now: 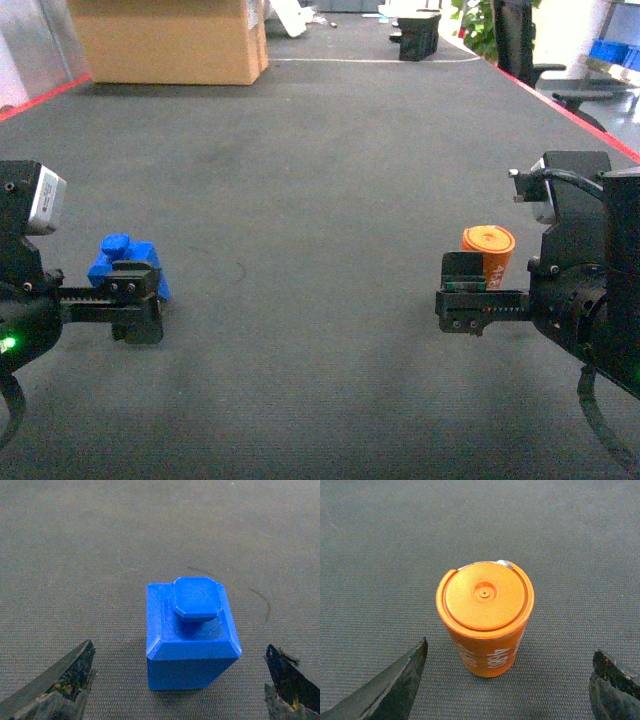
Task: Sort blue parts and orange caps into right shelf containers
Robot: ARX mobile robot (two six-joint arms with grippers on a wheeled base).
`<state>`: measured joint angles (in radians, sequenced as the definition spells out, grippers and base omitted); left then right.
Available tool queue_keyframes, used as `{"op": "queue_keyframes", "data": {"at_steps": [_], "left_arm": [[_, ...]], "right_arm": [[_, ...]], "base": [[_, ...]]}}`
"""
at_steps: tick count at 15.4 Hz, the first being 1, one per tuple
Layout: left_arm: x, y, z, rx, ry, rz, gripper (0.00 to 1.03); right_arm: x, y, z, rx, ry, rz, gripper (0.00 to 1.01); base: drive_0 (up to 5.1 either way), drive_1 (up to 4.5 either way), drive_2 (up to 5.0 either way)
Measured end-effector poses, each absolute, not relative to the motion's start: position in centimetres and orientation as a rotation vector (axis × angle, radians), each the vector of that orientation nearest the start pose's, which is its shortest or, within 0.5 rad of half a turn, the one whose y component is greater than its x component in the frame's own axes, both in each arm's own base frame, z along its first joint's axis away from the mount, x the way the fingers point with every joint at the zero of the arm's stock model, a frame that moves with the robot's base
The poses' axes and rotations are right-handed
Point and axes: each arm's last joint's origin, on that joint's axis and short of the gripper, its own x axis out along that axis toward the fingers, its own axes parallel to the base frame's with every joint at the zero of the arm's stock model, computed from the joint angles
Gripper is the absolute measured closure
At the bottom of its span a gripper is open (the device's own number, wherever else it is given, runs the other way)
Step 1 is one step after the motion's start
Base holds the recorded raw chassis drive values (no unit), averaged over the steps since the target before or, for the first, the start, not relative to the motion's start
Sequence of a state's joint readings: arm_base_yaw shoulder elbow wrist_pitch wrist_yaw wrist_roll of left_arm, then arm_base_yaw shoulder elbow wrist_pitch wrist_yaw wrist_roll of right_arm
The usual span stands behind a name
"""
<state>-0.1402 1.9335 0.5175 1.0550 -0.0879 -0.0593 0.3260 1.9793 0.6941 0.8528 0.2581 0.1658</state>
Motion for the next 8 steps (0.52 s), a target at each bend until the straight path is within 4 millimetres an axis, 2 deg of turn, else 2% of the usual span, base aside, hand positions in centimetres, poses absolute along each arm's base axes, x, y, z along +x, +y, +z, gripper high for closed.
{"op": "queue_keyframes", "data": {"at_steps": [5,8], "left_arm": [[31.0,-4.0,7.8,-0.009,0.376,-0.05,0.05],[31.3,-3.8,6.8,-0.004,0.408,-0.049,0.05]], "right_arm": [[34.1,10.5,7.9,0.035,0.431,0.01,0.03],[34.8,10.7,7.3,0.03,0.438,0.001,0.03]], "base": [[0.0,0.0,0.0],[0.0,0.0,0.0]]}}
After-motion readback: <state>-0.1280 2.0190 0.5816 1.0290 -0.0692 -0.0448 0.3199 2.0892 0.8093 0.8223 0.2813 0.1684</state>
